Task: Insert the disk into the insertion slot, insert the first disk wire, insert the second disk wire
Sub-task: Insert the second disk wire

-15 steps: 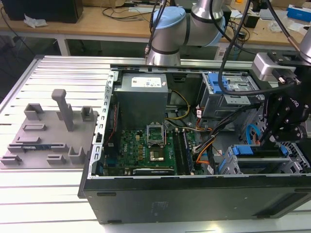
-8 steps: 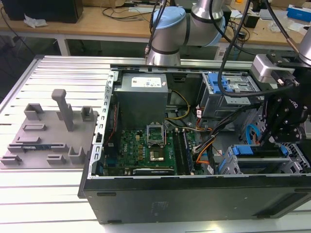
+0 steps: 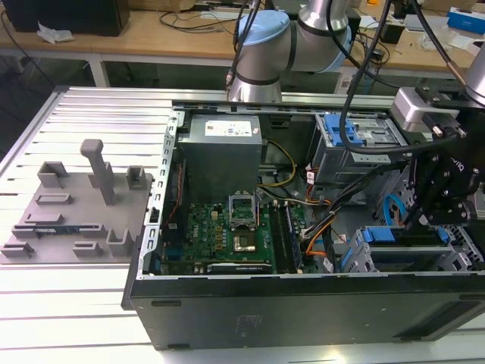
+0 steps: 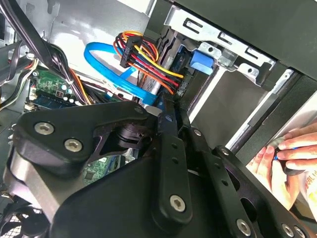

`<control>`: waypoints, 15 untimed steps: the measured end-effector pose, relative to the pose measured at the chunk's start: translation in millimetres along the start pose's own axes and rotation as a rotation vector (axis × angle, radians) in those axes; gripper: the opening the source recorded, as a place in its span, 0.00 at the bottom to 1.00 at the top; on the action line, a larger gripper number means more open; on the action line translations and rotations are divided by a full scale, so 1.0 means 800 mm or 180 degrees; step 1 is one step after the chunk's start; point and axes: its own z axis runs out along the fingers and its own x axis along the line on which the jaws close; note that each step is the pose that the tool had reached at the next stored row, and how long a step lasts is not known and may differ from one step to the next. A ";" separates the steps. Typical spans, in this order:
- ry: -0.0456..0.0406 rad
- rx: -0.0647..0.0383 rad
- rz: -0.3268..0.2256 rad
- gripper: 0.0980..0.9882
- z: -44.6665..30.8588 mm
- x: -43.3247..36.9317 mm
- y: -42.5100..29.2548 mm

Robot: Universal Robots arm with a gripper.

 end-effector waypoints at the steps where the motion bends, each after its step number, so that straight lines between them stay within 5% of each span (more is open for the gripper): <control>1: 0.0000 0.0000 0.0000 0.07 0.0003 0.000 0.0000; 11: 0.0000 0.0000 0.0000 0.07 0.0041 0.002 -0.0001; 15: 0.0000 0.0000 0.0000 0.23 0.0003 0.002 0.0001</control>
